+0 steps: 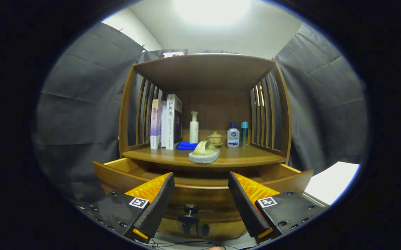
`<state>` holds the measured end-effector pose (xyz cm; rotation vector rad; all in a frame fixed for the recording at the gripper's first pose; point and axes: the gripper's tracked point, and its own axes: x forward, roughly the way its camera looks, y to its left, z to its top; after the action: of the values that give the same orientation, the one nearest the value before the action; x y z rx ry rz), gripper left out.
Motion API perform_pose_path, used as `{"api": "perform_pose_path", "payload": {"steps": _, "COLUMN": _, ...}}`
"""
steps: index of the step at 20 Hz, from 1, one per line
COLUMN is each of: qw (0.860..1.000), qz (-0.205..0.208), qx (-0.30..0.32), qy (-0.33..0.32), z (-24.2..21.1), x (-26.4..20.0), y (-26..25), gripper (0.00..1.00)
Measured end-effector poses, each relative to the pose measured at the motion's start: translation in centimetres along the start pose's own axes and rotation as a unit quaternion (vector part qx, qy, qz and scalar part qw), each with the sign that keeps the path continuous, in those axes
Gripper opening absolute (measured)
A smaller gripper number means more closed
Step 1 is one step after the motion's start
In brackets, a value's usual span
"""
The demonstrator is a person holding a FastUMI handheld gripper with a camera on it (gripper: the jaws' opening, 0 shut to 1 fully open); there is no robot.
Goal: Pull open the drawer, take out the items inside it, and place them on the countertop above the cabinet.
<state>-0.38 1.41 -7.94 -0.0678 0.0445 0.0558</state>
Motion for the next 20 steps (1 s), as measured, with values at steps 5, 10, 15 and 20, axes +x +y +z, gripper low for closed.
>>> {"api": "perform_pose_path", "payload": {"steps": 5, "qw": 0.999, "qz": 0.006, "qx": -0.003, "qy": 0.036, "z": -4.0, "x": 0.3, "y": 0.6, "gripper": 0.98}}
{"api": "perform_pose_path", "payload": {"steps": 10, "qw": 0.997, "qz": 0.012, "qx": -0.006, "qy": 0.07, "z": -7.3, "x": 1.1, "y": 1.3, "gripper": 0.98}}
{"api": "perform_pose_path", "payload": {"steps": 15, "qw": 0.998, "qz": 0.001, "qx": -0.016, "qy": 0.068, "z": -7.9, "x": 1.7, "y": 1.5, "gripper": 0.98}}
{"api": "perform_pose_path", "payload": {"steps": 20, "qw": 0.997, "qz": -0.014, "qx": -0.026, "qy": 0.067, "z": -8.0, "x": 1.9, "y": 1.5, "gripper": 0.99}}
